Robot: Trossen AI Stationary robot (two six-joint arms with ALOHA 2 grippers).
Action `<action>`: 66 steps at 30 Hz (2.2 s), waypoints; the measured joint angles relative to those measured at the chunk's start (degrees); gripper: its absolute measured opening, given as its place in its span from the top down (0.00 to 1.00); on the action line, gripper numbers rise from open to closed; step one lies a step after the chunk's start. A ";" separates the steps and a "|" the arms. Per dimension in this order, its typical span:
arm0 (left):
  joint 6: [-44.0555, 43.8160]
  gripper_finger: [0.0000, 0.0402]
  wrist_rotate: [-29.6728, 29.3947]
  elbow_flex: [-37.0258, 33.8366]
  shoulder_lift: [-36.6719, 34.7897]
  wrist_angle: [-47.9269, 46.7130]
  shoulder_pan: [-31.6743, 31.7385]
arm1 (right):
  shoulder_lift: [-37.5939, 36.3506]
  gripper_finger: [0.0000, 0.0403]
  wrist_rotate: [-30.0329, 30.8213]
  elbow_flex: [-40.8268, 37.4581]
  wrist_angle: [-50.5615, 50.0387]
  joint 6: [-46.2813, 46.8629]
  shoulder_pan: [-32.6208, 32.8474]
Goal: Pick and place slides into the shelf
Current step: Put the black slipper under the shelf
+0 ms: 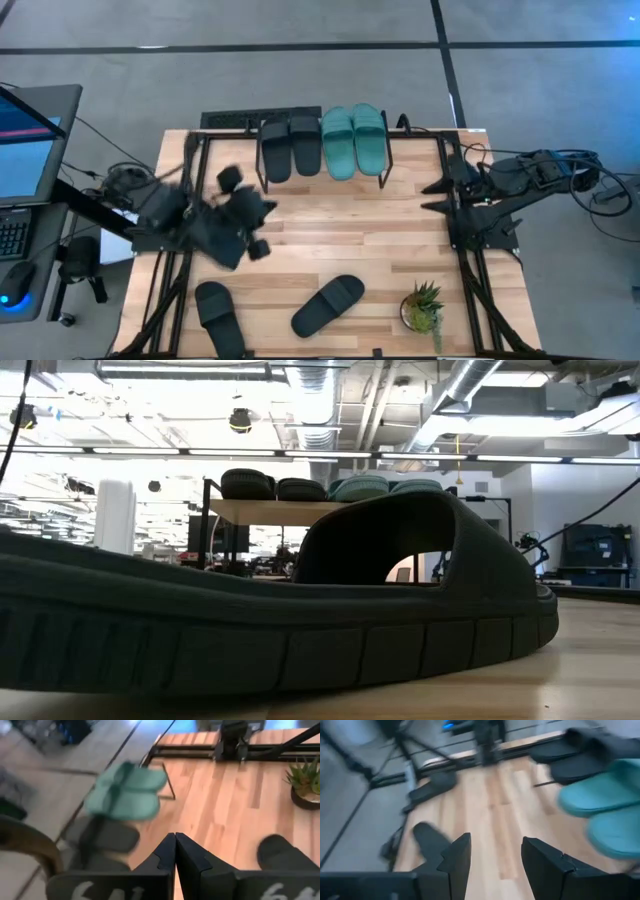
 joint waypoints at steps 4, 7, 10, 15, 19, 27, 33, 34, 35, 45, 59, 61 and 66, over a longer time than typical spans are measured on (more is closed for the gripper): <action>-17.87 1.00 -2.12 -5.96 -0.12 -7.64 -7.16 | 0.38 0.60 -5.89 0.00 0.76 -1.69 0.02; -26.15 1.00 -3.18 -12.09 -0.04 -7.51 -12.02 | 1.20 0.60 -5.88 0.00 2.18 -1.38 0.02; -34.20 1.00 -5.33 -18.02 -0.03 -7.58 -16.32 | 2.33 0.60 -5.85 0.00 4.80 -1.38 0.02; -41.11 1.00 -7.27 -26.05 -0.04 -7.69 -19.56 | 6.73 0.60 -5.70 0.04 10.19 -1.79 0.02; -40.93 1.00 -7.76 -30.76 -0.04 -7.62 -19.97 | 12.03 0.60 -5.67 -0.04 13.87 -1.83 0.02; -22.59 1.00 -6.88 -37.56 -0.06 4.50 -17.28 | 17.92 0.60 -5.68 0.00 22.25 -3.70 0.02; -0.53 1.00 -0.06 -40.19 -0.04 27.69 -13.61 | 16.18 0.60 -6.09 -0.01 22.58 -5.68 0.02; 2.72 1.00 1.48 -40.60 -0.03 31.27 -12.92 | 15.40 0.60 -6.59 -0.02 22.56 -6.07 0.02; 5.57 1.00 3.24 -40.98 0.22 34.59 -12.13 | 14.55 0.60 -6.82 -0.01 22.58 -6.30 0.04; 23.70 1.00 15.14 -40.81 8.25 45.14 -6.51 | 7.46 0.60 -6.48 0.00 17.63 -5.62 5.00; -5.05 1.00 23.41 -40.75 7.17 32.25 -9.10 | 6.49 0.60 1.44 0.00 8.42 1.25 14.89; -12.98 1.00 24.54 -40.74 6.63 29.28 -11.26 | 6.71 0.60 2.52 0.00 8.41 1.25 15.61; -29.17 1.00 29.44 -38.46 6.47 22.90 -17.33 | 6.98 0.60 3.86 0.00 8.17 0.70 17.04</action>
